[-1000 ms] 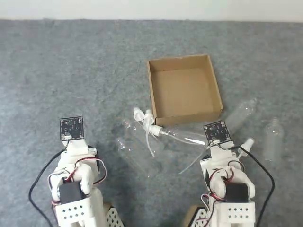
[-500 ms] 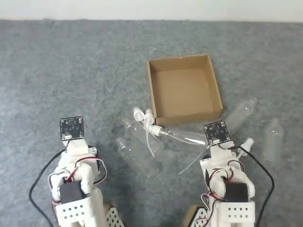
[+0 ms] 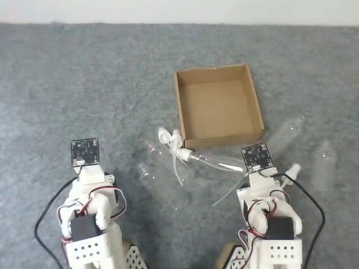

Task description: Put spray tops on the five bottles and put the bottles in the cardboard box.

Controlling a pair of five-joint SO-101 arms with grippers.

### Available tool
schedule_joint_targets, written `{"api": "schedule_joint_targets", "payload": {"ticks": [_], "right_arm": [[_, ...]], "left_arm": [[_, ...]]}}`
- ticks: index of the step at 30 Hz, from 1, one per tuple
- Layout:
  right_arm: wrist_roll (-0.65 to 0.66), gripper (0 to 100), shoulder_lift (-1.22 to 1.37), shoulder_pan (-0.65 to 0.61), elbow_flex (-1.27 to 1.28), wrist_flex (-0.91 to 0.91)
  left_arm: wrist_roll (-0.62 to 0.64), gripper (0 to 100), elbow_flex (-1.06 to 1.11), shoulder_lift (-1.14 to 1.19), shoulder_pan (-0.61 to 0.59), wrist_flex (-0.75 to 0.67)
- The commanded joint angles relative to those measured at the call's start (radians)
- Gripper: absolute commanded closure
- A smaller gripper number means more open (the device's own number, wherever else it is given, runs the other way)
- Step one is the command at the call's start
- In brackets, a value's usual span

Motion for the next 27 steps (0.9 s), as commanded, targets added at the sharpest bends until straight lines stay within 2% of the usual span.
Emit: {"api": "schedule_joint_targets", "payload": {"ticks": [1, 27], "right_arm": [[0.011, 97.6, -0.013, 0.004, 0.023, 0.007], [0.011, 97.6, -0.013, 0.004, 0.023, 0.007]], "left_arm": [[-0.006, 97, -0.015, -0.020, -0.005, 0.005], [-0.006, 97, -0.015, -0.020, -0.005, 0.005]]}}
